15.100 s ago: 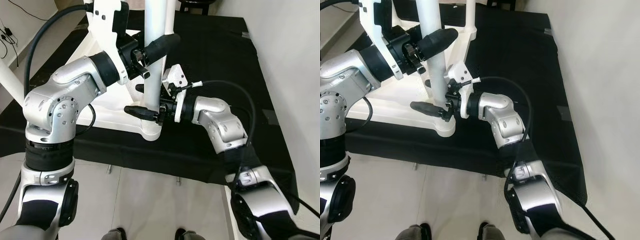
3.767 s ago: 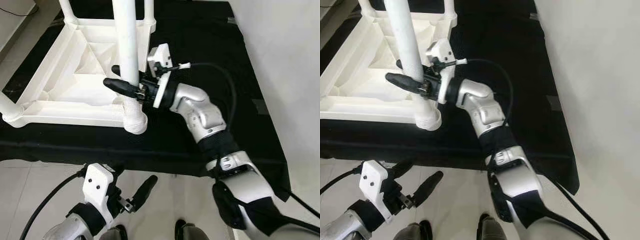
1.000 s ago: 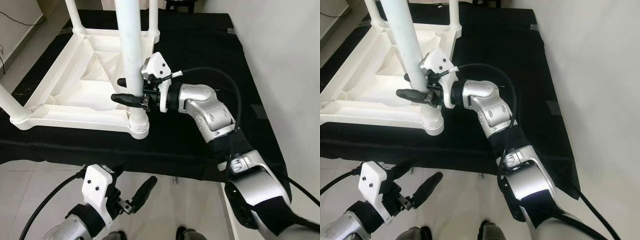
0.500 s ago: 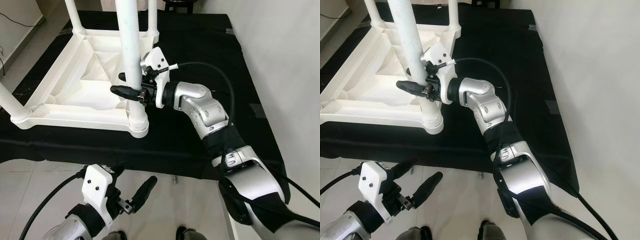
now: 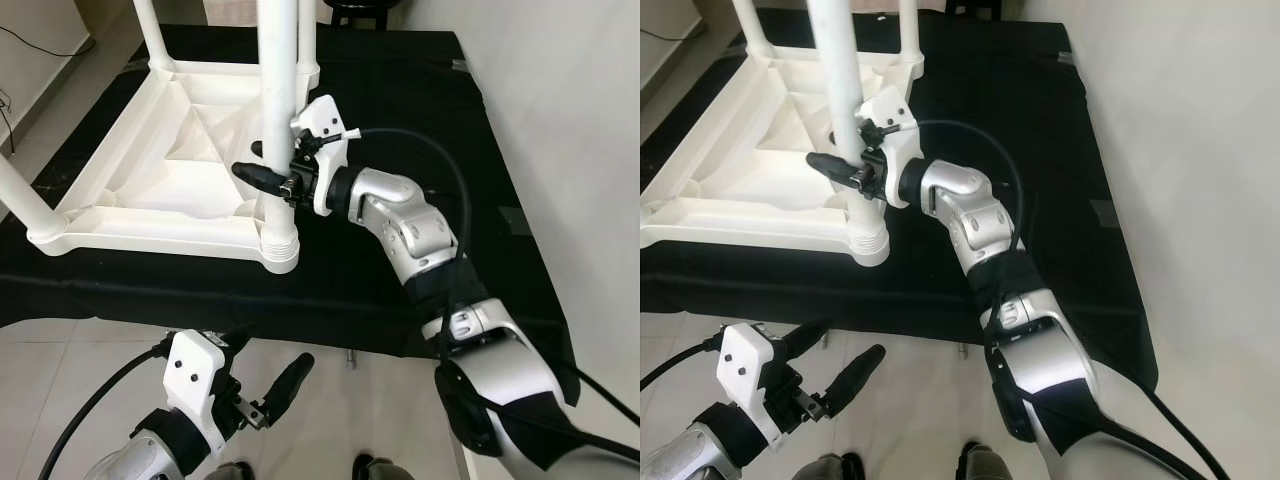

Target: Building children table

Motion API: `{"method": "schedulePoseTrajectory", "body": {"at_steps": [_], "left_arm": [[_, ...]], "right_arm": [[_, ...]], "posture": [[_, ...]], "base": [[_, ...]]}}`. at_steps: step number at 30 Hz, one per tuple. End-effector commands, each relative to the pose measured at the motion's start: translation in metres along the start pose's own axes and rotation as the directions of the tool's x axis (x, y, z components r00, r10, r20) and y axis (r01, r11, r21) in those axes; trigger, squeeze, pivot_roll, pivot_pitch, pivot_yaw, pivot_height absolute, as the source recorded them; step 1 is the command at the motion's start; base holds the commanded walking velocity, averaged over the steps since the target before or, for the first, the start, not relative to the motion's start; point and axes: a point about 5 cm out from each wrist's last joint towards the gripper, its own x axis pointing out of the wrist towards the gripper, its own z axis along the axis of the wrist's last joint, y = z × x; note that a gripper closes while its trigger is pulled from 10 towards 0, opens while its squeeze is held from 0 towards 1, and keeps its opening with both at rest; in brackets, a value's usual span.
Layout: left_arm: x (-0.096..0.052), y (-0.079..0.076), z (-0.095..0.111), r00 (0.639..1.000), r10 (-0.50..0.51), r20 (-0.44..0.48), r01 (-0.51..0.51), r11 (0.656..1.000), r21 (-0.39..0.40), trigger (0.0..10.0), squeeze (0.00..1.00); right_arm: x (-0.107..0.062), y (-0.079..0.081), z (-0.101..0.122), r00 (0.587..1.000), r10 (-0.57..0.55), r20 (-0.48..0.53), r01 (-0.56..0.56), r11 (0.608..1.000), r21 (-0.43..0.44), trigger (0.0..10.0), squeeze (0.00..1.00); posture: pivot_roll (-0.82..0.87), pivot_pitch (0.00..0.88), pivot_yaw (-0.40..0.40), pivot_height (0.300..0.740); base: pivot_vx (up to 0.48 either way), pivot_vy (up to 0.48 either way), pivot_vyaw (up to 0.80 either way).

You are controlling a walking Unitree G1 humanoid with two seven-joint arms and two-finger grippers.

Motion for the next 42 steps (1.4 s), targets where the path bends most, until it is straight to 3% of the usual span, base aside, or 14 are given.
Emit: {"method": "schedulePoseTrajectory", "body": {"at_steps": [1, 2, 3, 4, 8, 17, 23, 24, 26, 28, 29, 30, 35, 42], "left_arm": [[-0.002, 0.001, -0.005, 1.0, 0.004, -0.024, -0.004, 1.0, -0.007, 10.0, 0.0], [-0.002, 0.001, -0.005, 1.0, 0.004, -0.023, -0.004, 1.0, -0.007, 10.0, 0.0], [-0.002, 0.001, -0.005, 1.0, 0.004, -0.023, -0.004, 1.0, -0.007, 10.0, 0.0], [-0.002, 0.002, -0.005, 1.0, 0.004, -0.024, -0.004, 1.0, -0.007, 10.0, 0.0], [-0.001, 0.003, -0.005, 1.0, 0.002, -0.023, -0.003, 1.0, -0.004, 10.0, 0.0], [0.001, 0.005, -0.005, 1.0, 0.01, -0.013, -0.01, 1.0, 0.001, 10.0, 0.0], [0.003, 0.007, -0.004, 1.0, 0.017, -0.007, -0.017, 1.0, 0.004, 10.0, 0.0], [0.003, 0.007, -0.004, 1.0, 0.018, -0.005, -0.018, 1.0, 0.004, 10.0, 0.0], [0.003, 0.007, -0.004, 1.0, 0.018, -0.005, -0.018, 1.0, 0.004, 10.0, 0.0], [0.004, 0.008, -0.004, 1.0, 0.017, -0.003, -0.017, 1.0, 0.004, 10.0, 0.0], [0.004, 0.008, -0.004, 1.0, 0.017, -0.003, -0.017, 1.0, 0.004, 10.0, 0.0], [0.004, 0.008, -0.004, 1.0, 0.017, -0.003, -0.017, 1.0, 0.004, 10.0, 0.0], [0.004, 0.007, -0.004, 1.0, 0.014, -0.001, -0.014, 1.0, 0.002, 10.0, 0.0], [0.003, 0.006, -0.003, 1.0, 0.015, -0.001, -0.015, 1.0, 0.0, 10.0, 0.0]], "right_arm": [[-0.019, -0.014, -0.045, 0.951, -0.265, -0.156, 0.276, 0.96, 0.052, 10.0, 0.0], [-0.026, -0.003, -0.05, 0.928, -0.348, -0.132, 0.357, 0.933, 0.048, 10.0, 0.0], [-0.026, -0.003, -0.05, 0.928, -0.348, -0.132, 0.357, 0.933, 0.048, 10.0, 0.0], [-0.031, 0.007, -0.054, 0.906, -0.405, -0.123, 0.415, 0.908, 0.064, 10.0, 0.0], [-0.032, 0.016, -0.057, 0.894, -0.435, -0.108, 0.441, 0.896, 0.042, 10.0, 0.0], [-0.028, 0.016, -0.05, 0.898, -0.43, -0.088, 0.432, 0.902, 0.002, 10.0, 0.0], [-0.022, 0.026, -0.043, 0.947, -0.313, -0.073, 0.314, 0.949, -0.009, 10.0, 0.0], [-0.018, 0.032, -0.043, 0.973, -0.217, -0.077, 0.215, 0.976, -0.039, 10.0, 0.0], [-0.018, 0.032, -0.043, 0.973, -0.217, -0.077, 0.215, 0.976, -0.039, 10.0, 0.0], [-0.016, 0.045, -0.045, 0.991, 0.05, -0.121, -0.059, 0.996, -0.071, 10.0, 0.0], [-0.016, 0.045, -0.045, 0.991, 0.05, -0.121, -0.059, 0.996, -0.071, 10.0, 0.0], [-0.017, 0.049, -0.046, 0.98, 0.134, -0.147, -0.145, 0.987, -0.07, 10.0, 0.0], [-0.013, 0.036, -0.039, 0.966, 0.202, -0.16, -0.213, 0.975, -0.056, 10.0, 0.0], [-0.008, 0.031, -0.033, 0.952, 0.259, -0.165, -0.269, 0.962, -0.04, 10.0, 0.0]], "posture": [[0.01, 0.233, -0.037, 0.74], [0.01, 0.234, -0.032, 0.74], [0.01, 0.234, -0.032, 0.74], [0.0, 0.229, -0.025, 0.74], [0.0, 0.225, -0.029, 0.74], [0.0, 0.227, -0.039, 0.74], [0.0, 0.225, -0.041, 0.74], [0.0, 0.225, -0.04, 0.74], [0.0, 0.225, -0.04, 0.74], [0.0, 0.225, -0.039, 0.74], [0.0, 0.225, -0.039, 0.74], [0.0, 0.225, -0.039, 0.74], [0.0, 0.229, -0.04, 0.74], [0.01, 0.238, -0.04, 0.74]], "base": [[0.0, 0.0, 0.0], [0.0, 0.0, 0.0], [0.0, 0.0, 0.0], [0.0, 0.0, 0.0], [0.0, 0.0, 0.0], [0.0, 0.0, 0.0], [0.0, 0.0, 0.0], [0.0, 0.0, 0.0], [0.0, 0.0, 0.0], [0.0, 0.0, 0.0], [0.0, 0.0, 0.0], [0.0, 0.0, 0.0], [0.0, 0.0, 0.0], [0.0, 0.0, 0.0]]}}
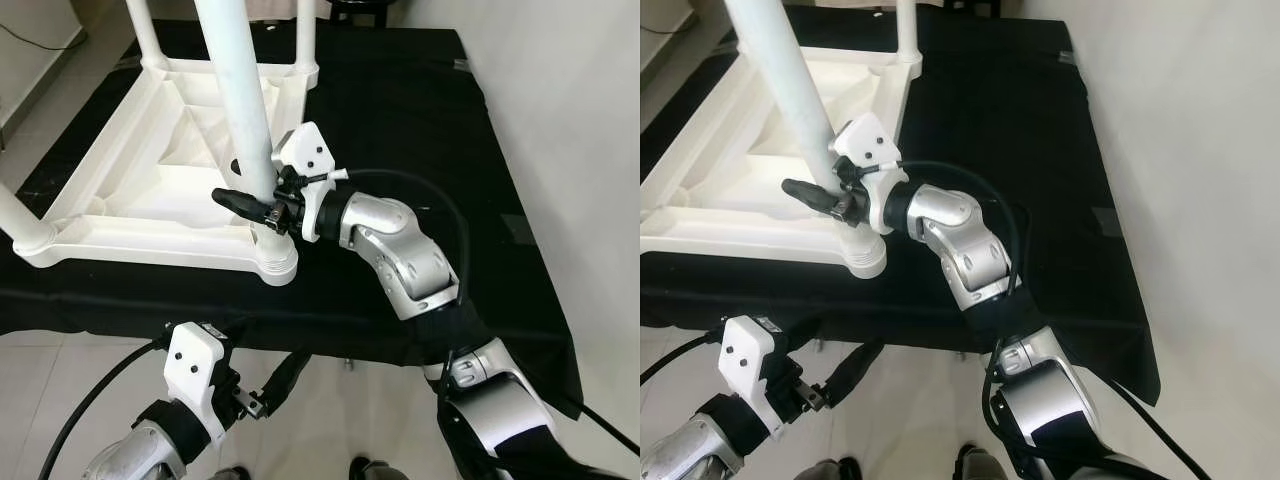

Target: Building children table

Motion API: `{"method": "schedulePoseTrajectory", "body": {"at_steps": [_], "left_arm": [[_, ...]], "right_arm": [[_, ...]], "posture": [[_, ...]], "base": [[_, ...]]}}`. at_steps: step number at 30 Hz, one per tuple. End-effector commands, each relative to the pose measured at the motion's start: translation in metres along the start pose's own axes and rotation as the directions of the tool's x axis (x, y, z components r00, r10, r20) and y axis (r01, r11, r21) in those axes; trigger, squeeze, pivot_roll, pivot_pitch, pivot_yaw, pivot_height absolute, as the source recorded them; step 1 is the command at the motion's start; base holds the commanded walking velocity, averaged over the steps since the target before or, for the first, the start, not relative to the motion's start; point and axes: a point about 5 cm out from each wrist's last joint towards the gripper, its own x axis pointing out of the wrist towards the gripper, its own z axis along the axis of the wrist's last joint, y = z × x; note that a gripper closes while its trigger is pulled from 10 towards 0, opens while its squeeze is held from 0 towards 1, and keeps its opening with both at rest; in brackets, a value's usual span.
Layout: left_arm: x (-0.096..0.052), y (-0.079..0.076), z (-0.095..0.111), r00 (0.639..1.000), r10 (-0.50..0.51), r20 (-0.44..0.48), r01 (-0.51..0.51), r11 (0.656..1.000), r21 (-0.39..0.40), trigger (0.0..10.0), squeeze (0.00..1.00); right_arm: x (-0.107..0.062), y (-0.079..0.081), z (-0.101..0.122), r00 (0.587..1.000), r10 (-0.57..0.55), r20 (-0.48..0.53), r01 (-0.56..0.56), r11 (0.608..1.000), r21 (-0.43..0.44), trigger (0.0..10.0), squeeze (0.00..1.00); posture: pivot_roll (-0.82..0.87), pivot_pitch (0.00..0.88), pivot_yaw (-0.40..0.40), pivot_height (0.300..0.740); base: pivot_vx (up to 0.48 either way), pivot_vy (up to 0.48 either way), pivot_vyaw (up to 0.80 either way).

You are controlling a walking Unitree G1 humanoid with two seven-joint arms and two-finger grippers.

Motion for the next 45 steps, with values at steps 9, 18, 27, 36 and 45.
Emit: {"method": "schedulePoseTrajectory", "body": {"at_steps": [9, 18, 27, 36, 45], "left_arm": [[-0.002, -0.002, -0.003, 1.0, 0.005, -0.014, -0.005, 1.0, -0.016, 10.0, 0.0], [-0.003, -0.002, -0.003, 1.0, 0.006, -0.015, -0.007, 1.0, -0.015, 10.0, 0.0], [-0.004, -0.001, -0.004, 1.0, 0.007, -0.02, -0.007, 1.0, -0.013, 10.0, 0.0], [-0.003, -0.001, -0.005, 1.0, 0.005, -0.02, -0.006, 1.0, -0.013, 10.0, 0.0], [-0.002, -0.001, -0.005, 1.0, 0.01, -0.016, -0.01, 1.0, -0.013, 10.0, 0.0]], "right_arm": [[-0.003, 0.007, -0.037, 0.977, 0.163, -0.136, -0.144, 0.98, 0.134, 10.0, 0.0], [-0.002, 0.01, -0.05, 0.982, 0.107, -0.157, -0.074, 0.976, 0.205, 10.0, 0.0], [-0.011, 0.004, -0.077, 0.871, -0.384, -0.307, 0.452, 0.87, 0.194, 10.0, 0.0], [-0.016, 0.01, -0.082, 0.822, -0.479, -0.308, 0.544, 0.82, 0.178, 10.0, 0.0], [-0.015, 0.007, -0.078, 0.812, -0.496, -0.309, 0.558, 0.814, 0.16, 10.0, 0.0]], "posture": [[0.01, 0.242, -0.042, 0.74], [0.01, 0.245, -0.044, 0.74], [0.01, 0.229, -0.036, 0.74], [0.01, 0.218, -0.043, 0.74], [0.0, 0.222, -0.045, 0.74]], "base": [[0.0, 0.0, 0.0], [0.0, 0.0, 0.0], [0.0, 0.0, 0.0], [0.0, 0.0, 0.0], [0.0, 0.0, 0.0]]}}
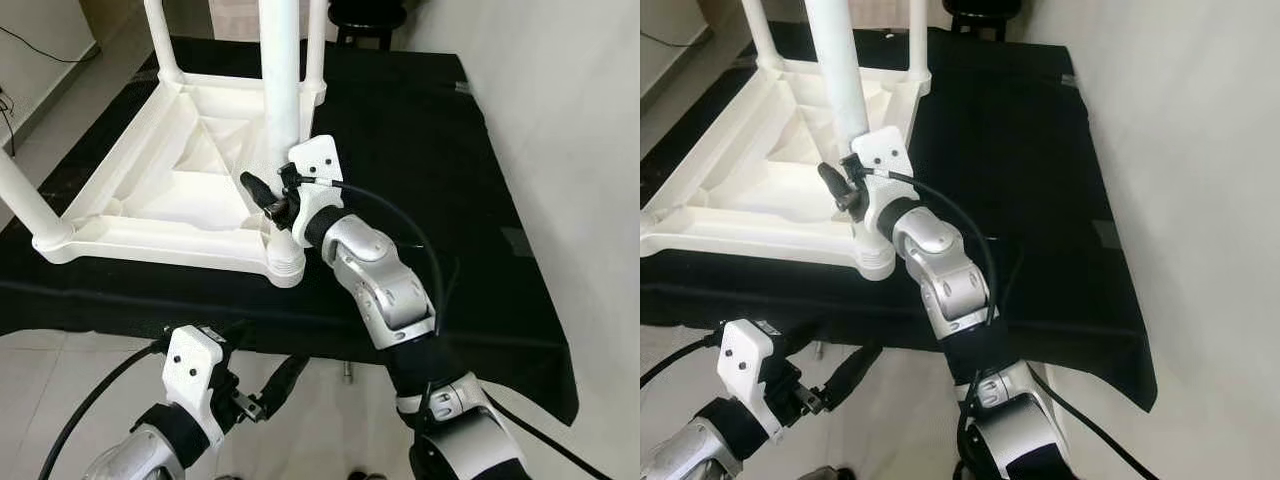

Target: Building children table

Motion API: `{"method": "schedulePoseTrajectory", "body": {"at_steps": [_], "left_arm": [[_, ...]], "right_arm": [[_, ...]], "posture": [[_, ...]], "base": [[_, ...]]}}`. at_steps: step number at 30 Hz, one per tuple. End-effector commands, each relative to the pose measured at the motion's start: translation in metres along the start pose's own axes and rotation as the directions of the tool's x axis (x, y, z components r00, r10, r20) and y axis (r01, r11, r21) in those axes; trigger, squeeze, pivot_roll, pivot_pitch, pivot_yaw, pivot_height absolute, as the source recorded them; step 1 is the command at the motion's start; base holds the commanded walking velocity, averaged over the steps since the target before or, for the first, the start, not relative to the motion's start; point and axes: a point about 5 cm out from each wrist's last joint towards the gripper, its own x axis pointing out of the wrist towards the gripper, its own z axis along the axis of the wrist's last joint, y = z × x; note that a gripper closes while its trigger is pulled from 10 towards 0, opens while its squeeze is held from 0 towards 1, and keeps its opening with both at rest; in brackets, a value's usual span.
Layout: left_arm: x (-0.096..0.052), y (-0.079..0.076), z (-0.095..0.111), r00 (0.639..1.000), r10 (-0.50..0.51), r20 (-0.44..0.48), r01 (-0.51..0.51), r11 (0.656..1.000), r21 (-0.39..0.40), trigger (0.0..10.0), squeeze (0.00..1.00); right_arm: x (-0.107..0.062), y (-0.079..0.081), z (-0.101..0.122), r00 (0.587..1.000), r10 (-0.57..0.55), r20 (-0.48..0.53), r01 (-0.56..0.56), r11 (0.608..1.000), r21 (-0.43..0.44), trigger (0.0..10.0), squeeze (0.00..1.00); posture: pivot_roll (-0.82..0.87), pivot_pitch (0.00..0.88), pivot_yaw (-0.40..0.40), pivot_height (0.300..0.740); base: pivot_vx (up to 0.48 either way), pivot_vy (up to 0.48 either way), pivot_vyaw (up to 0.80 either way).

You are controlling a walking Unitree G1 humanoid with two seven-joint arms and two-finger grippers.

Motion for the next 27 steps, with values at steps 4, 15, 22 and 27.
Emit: {"method": "schedulePoseTrajectory", "body": {"at_steps": [4, 15, 22, 27], "left_arm": [[-0.001, 0.0, -0.004, 1.0, 0.004, -0.011, -0.004, 1.0, -0.009, 10.0, 0.0], [-0.001, 0.0, -0.003, 1.0, 0.003, -0.011, -0.003, 1.0, -0.009, 10.0, 0.0], [-0.001, 0.0, -0.003, 1.0, 0.002, -0.012, -0.002, 1.0, -0.01, 10.0, 0.0], [-0.001, 0.0, -0.003, 1.0, 0.002, -0.012, -0.002, 1.0, -0.011, 10.0, 0.0]], "right_arm": [[-0.012, -0.015, -0.051, 0.965, -0.081, -0.251, 0.095, 0.995, 0.044, 10.0, 0.0], [-0.005, -0.018, -0.022, 0.965, 0.241, -0.104, -0.233, 0.969, 0.08, 10.0, 0.0], [-0.006, -0.026, -0.008, 0.905, 0.414, -0.096, -0.416, 0.91, 0.005, 10.0, 0.0], [-0.007, -0.029, -0.002, 0.864, 0.495, -0.089, -0.497, 0.868, -0.001, 10.0, 0.0]], "posture": [[0.0, 0.223, -0.045, 0.74], [0.0, 0.224, -0.043, 0.74], [0.01, 0.233, -0.039, 0.74], [0.01, 0.233, -0.039, 0.74]], "base": [[0.0, 0.0, 0.0], [0.0, 0.0, 0.0], [0.0, 0.0, 0.0], [0.0, 0.0, 0.0]]}}
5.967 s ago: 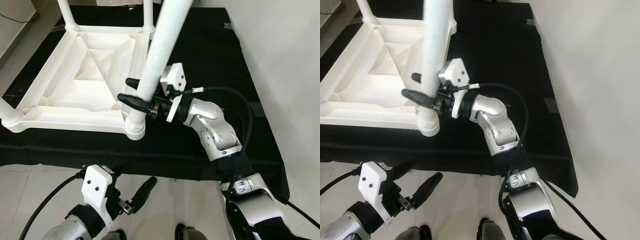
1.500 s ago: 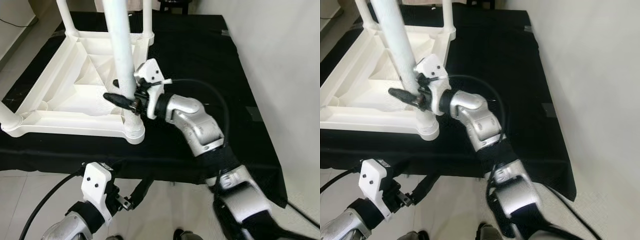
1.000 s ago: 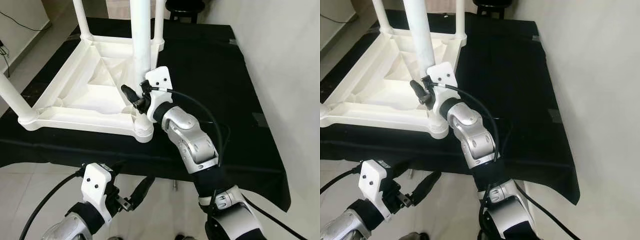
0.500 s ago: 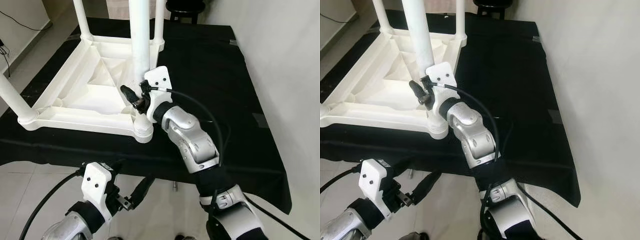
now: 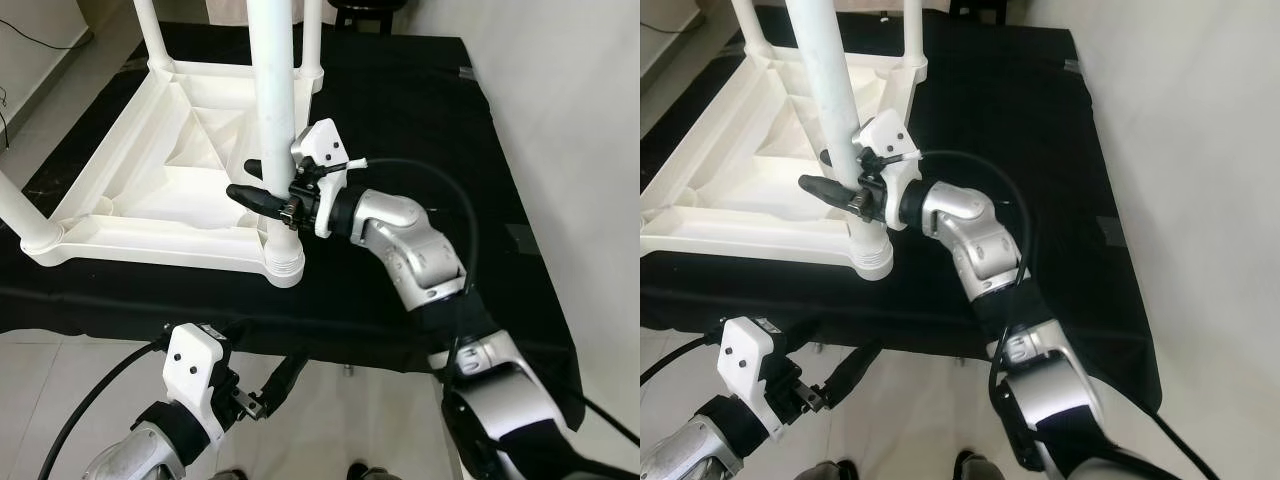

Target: Building children table

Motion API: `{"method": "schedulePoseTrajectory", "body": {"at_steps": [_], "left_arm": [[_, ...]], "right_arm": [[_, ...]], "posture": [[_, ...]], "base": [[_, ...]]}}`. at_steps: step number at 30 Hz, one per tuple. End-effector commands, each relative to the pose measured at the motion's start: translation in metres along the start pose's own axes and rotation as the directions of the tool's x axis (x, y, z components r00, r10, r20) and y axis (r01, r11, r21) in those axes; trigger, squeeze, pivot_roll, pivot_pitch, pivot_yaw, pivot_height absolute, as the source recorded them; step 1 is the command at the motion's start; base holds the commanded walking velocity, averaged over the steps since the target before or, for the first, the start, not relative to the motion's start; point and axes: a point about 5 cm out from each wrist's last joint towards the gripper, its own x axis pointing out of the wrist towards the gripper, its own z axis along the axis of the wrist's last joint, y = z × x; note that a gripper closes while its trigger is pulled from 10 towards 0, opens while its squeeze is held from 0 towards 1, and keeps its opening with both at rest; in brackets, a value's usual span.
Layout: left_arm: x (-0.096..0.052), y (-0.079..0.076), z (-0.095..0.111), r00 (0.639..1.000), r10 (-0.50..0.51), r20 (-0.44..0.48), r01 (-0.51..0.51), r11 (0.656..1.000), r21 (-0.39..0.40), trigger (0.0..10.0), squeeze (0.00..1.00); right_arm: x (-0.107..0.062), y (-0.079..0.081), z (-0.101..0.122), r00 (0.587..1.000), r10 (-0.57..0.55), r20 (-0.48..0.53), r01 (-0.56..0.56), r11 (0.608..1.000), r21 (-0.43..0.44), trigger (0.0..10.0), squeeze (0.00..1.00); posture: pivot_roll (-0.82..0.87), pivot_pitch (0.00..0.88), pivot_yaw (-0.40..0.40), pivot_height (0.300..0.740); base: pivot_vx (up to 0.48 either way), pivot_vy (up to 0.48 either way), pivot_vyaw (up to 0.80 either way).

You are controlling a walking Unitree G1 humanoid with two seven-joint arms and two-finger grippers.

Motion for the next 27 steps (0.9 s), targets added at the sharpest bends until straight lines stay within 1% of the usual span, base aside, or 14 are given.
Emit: {"method": "schedulePoseTrajectory", "body": {"at_steps": [1, 3, 6, 9, 10, 11, 12, 13, 14, 16, 17, 18, 21, 27], "left_arm": [[-0.002, -0.001, -0.004, 1.0, 0.003, -0.016, -0.003, 1.0, -0.014, 10.0, 0.0], [-0.002, -0.001, -0.004, 1.0, 0.002, -0.016, -0.002, 1.0, -0.015, 10.0, 0.0], [-0.002, -0.002, -0.003, 1.0, 0.002, -0.016, -0.002, 1.0, -0.016, 10.0, 0.0], [-0.002, -0.002, -0.003, 1.0, 0.003, -0.015, -0.003, 1.0, -0.015, 10.0, 0.0], [-0.002, -0.002, -0.003, 1.0, 0.004, -0.014, -0.005, 1.0, -0.015, 10.0, 0.0], [-0.002, -0.002, -0.003, 1.0, 0.004, -0.014, -0.005, 1.0, -0.015, 10.0, 0.0], [-0.002, -0.001, -0.003, 1.0, 0.008, -0.013, -0.008, 1.0, -0.013, 10.0, 0.0], [-0.002, 0.0, -0.003, 1.0, 0.009, -0.012, -0.009, 1.0, -0.012, 10.0, 0.0], [-0.002, 0.0, -0.003, 1.0, 0.009, -0.012, -0.009, 1.0, -0.012, 10.0, 0.0], [-0.002, 0.0, -0.003, 1.0, 0.009, -0.012, -0.009, 1.0, -0.011, 10.0, 0.0], [-0.002, 0.0, -0.003, 1.0, 0.009, -0.012, -0.009, 1.0, -0.011, 10.0, 0.0], [-0.002, 0.001, -0.003, 1.0, 0.009, -0.012, -0.01, 1.0, -0.011, 10.0, 0.0], [-0.002, 0.001, -0.003, 1.0, 0.01, -0.013, -0.01, 1.0, -0.01, 10.0, 0.0], [-0.001, 0.001, -0.003, 1.0, 0.008, -0.013, -0.008, 1.0, -0.009, 10.0, 0.0]], "right_arm": [[-0.007, -0.002, -0.026, 0.995, 0.0, -0.099, 0.007, 0.998, 0.07, 10.0, 0.0], [-0.008, -0.002, -0.023, 0.994, 0.066, -0.09, -0.061, 0.996, 0.06, 10.0, 0.0], [-0.006, -0.006, -0.023, 0.992, 0.064, -0.106, -0.06, 0.997, 0.039, 10.0, 0.0], [-0.003, -0.009, -0.024, 0.993, 0.012, -0.116, -0.008, 0.999, 0.034, 10.0, 0.0], [-0.001, -0.011, -0.026, 0.991, -0.048, -0.124, 0.053, 0.998, 0.031, 10.0, 0.0], [-0.001, -0.011, -0.026, 0.991, -0.048, -0.124, 0.053, 0.998, 0.031, 10.0, 0.0], [0.0, -0.015, -0.036, 0.948, -0.268, -0.173, 0.277, 0.96, 0.031, 10.0, 0.0], [-0.003, -0.017, -0.045, 0.895, -0.392, -0.212, 0.406, 0.914, 0.026, 10.0, 0.0], [-0.003, -0.017, -0.045, 0.895, -0.392, -0.212, 0.406, 0.914, 0.026, 10.0, 0.0], [-0.015, -0.017, -0.061, 0.779, -0.567, -0.267, 0.594, 0.804, 0.024, 10.0, 0.0], [-0.021, -0.013, -0.066, 0.74, -0.616, -0.27, 0.645, 0.764, 0.027, 10.0, 0.0], [-0.024, -0.01, -0.069, 0.722, -0.639, -0.267, 0.669, 0.743, 0.03, 10.0, 0.0], [-0.025, -0.006, -0.07, 0.709, -0.657, -0.256, 0.687, 0.726, 0.039, 10.0, 0.0], [-0.02, -0.005, -0.068, 0.708, -0.66, -0.249, 0.688, 0.724, 0.037, 10.0, 0.0]], "posture": [[0.01, 0.233, -0.039, 0.74], [0.01, 0.236, -0.039, 0.74], [0.01, 0.236, -0.039, 0.74], [0.01, 0.239, -0.044, 0.74], [0.01, 0.24, -0.046, 0.74], [0.01, 0.24, -0.046, 0.74], [0.01, 0.241, -0.047, 0.74], [0.0, 0.24, -0.047, 0.74], [0.0, 0.24, -0.047, 0.74], [0.0, 0.238, -0.049, 0.74], [0.0, 0.237, -0.047, 0.74], [0.0, 0.236, -0.045, 0.74], [0.0, 0.235, -0.044, 0.74], [0.0, 0.231, -0.043, 0.74]], "base": [[0.0, 0.0, 0.0], [0.0, 0.0, 0.0], [0.0, 0.0, 0.0], [0.0, 0.0, 0.0], [0.0, 0.0, 0.0], [0.0, 0.0, 0.0], [0.0, 0.0, 0.0], [0.0, 0.0, 0.0], [0.0, 0.0, 0.0], [0.0, 0.0, 0.0], [0.0, 0.0, 0.0], [0.0, 0.0, 0.0], [0.0, 0.0, 0.0], [0.0, 0.0, 0.0]]}}
